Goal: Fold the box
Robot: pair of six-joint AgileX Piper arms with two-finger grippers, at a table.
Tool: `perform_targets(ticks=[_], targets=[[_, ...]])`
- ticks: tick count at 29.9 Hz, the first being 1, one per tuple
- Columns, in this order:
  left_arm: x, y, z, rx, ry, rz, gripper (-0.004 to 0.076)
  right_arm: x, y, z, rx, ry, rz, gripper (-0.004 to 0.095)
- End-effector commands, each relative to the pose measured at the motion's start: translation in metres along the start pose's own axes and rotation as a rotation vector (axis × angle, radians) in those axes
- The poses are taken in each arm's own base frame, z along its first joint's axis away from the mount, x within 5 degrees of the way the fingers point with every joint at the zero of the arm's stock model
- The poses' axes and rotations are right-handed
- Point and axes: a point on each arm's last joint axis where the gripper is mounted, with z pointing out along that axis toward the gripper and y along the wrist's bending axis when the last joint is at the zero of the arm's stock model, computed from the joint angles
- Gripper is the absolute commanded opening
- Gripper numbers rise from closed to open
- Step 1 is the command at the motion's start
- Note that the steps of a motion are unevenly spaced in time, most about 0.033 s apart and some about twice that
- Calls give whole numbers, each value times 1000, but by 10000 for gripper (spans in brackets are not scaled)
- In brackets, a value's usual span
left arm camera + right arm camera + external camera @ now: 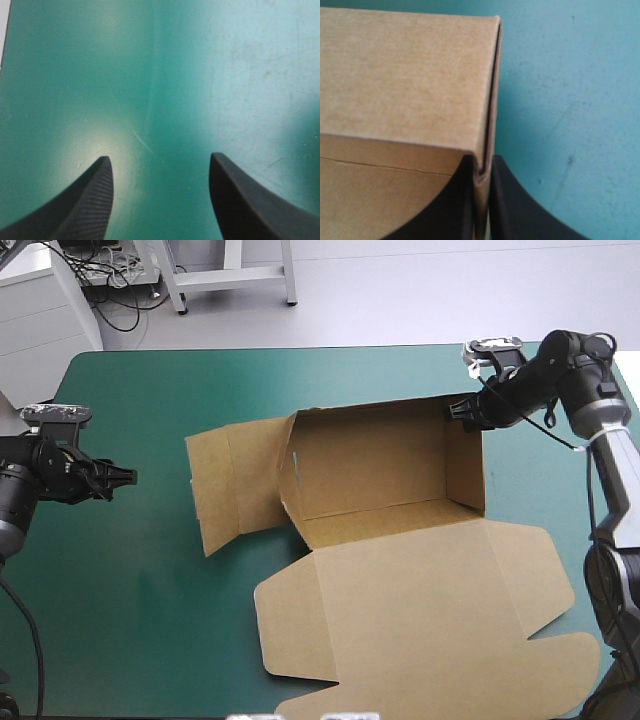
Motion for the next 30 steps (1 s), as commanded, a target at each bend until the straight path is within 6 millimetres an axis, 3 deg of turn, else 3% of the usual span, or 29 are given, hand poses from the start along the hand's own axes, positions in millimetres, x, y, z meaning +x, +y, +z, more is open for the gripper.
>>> perform_targets(ticks=[1,6,12,18,23,30], targets=[[-6,4,-17,-16,-88,-1,407,-5,14,-4,20,25,-73,1],[-5,4,-17,-15,-78,-1,407,-19,27,10,10,0,-111,186],[-4,4,-17,-15,-64,-1,407,-30,24,18,23,-31,-116,464],[-4,4,-17,-15,-64,-1,407,-38,23,16,47,-111,-152,677],[-4,4,-17,-15,-64,-1,407,-43,25,5,50,-134,-170,769],[-4,4,-17,-15,-66,-1,407,-46,30,-24,58,-133,-137,771]])
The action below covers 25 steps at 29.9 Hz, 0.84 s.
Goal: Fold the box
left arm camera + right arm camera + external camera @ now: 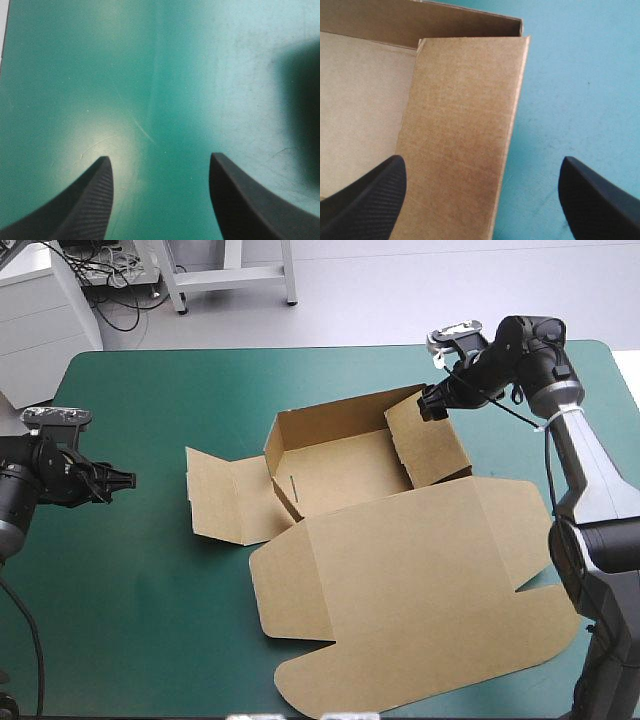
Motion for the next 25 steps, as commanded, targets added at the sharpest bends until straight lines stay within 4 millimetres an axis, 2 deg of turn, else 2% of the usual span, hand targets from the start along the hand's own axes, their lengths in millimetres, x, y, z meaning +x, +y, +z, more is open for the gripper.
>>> perform_targets(ticks=[1,8,12,14,20,25], targets=[[-6,3,-17,-8,-95,-7,407,-6,6,-51,49,-102,18,771],[-6,3,-17,-8,-95,-2,407,-1,10,-84,98,-152,53,771],[-7,3,-17,-8,-97,-2,407,8,17,-106,103,-179,59,771],[-7,3,-17,-8,-99,-2,407,13,19,-111,101,-176,67,770],[-6,3,-17,-8,-93,-2,407,31,35,-92,97,-70,29,770],[-6,3,-17,-7,-94,-3,407,27,40,-70,89,-32,4,771]])
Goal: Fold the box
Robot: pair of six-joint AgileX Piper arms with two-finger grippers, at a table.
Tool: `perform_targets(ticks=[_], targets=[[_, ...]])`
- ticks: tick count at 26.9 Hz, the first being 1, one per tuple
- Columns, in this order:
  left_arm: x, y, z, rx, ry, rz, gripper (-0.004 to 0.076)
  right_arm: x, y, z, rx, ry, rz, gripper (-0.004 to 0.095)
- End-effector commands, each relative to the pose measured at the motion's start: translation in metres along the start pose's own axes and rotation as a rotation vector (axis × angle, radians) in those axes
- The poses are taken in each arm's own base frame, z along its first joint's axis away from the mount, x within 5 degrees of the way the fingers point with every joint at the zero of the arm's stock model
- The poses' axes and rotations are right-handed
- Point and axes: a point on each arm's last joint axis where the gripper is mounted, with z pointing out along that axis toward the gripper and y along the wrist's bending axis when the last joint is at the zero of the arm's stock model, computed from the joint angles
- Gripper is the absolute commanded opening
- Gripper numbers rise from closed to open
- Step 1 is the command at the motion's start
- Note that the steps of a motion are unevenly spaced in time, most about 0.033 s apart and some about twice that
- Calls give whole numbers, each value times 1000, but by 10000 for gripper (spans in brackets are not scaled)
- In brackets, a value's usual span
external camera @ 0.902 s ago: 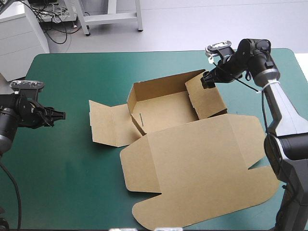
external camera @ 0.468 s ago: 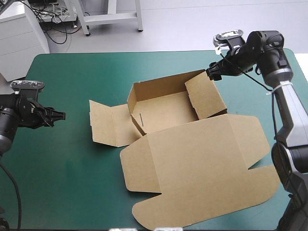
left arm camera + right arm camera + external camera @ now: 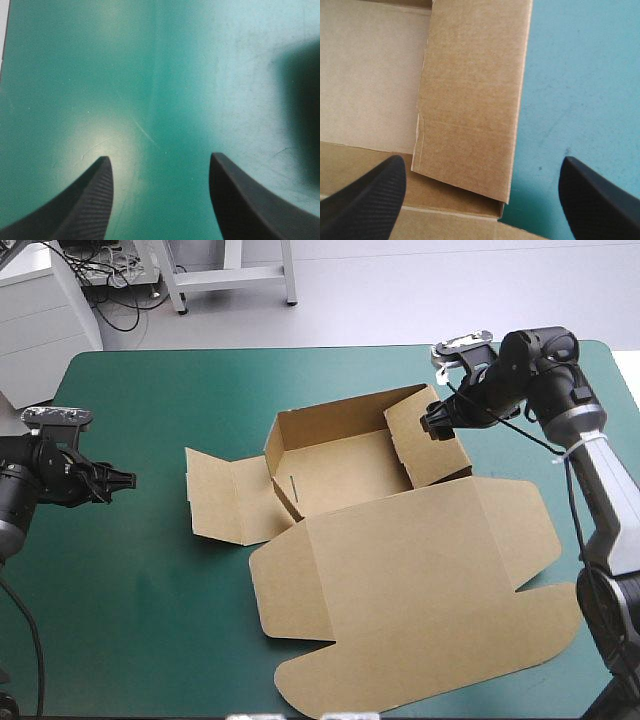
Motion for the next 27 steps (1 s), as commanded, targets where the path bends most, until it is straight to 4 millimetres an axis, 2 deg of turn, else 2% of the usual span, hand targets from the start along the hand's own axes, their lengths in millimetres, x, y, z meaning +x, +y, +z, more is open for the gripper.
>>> perform_targets(ticks=[1,7,13,14,16,21,23,25,27], targets=[[-6,3,-17,-5,-92,-13,407,-7,2,-12,14,-65,-15,771],[-6,3,-17,-5,-92,-12,407,-23,-5,17,33,-69,-20,771],[-6,3,-17,-5,-92,-12,407,-34,-11,55,32,-17,-21,768],[-6,3,-17,-5,-92,-12,407,-36,-12,68,28,2,-16,768],[-6,3,-17,-5,-90,-12,407,-36,-14,85,23,31,-12,768],[-6,3,-17,-5,-85,-12,407,-33,-15,105,16,72,-8,741],[-5,3,-17,-5,-83,-13,407,-33,-15,106,18,71,-9,686],[-5,3,-17,-5,-84,-11,407,-34,-15,106,21,67,-9,569],[-5,3,-17,-5,-83,-11,407,-34,-16,106,31,67,-14,326]])
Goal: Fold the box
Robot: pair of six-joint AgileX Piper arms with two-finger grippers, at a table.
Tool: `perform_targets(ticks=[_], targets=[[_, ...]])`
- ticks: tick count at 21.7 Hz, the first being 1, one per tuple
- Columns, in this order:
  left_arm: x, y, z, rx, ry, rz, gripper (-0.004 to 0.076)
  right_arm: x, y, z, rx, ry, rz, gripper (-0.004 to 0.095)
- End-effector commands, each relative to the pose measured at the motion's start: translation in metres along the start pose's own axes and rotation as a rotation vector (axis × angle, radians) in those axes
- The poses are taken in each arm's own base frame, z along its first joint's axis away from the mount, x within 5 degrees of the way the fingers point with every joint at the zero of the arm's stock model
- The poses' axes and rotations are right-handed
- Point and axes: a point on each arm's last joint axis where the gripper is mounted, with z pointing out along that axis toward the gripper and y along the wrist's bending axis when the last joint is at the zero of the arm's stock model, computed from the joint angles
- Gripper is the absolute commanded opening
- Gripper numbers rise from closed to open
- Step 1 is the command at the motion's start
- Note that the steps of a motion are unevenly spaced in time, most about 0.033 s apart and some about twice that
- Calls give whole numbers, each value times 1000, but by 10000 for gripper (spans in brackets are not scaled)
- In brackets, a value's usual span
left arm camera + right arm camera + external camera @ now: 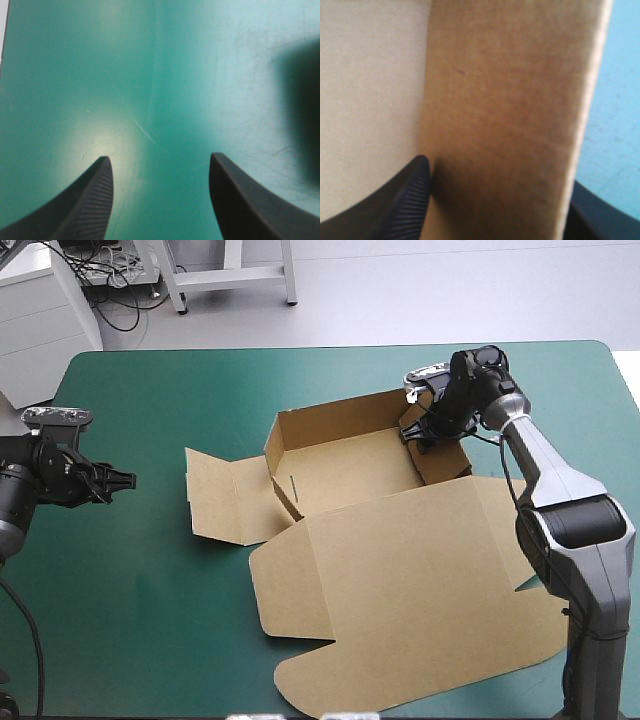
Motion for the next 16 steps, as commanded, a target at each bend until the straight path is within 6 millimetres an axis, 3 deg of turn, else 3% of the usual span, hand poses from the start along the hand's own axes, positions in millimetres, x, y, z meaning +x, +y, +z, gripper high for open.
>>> perform_targets(ticks=[1,3,11,16], targets=[[-6,3,-17,-5,-85,-11,407,-6,-3,-38,50,-107,-12,153],[-6,3,-17,-5,-85,-11,407,-5,-5,-38,72,-93,-30,-15],[-6,2,-17,-2,-91,-13,407,1,-7,-47,101,-49,-23,-20],[-7,2,-17,-3,-99,3,407,1,-6,-81,120,-131,-12,-22]])
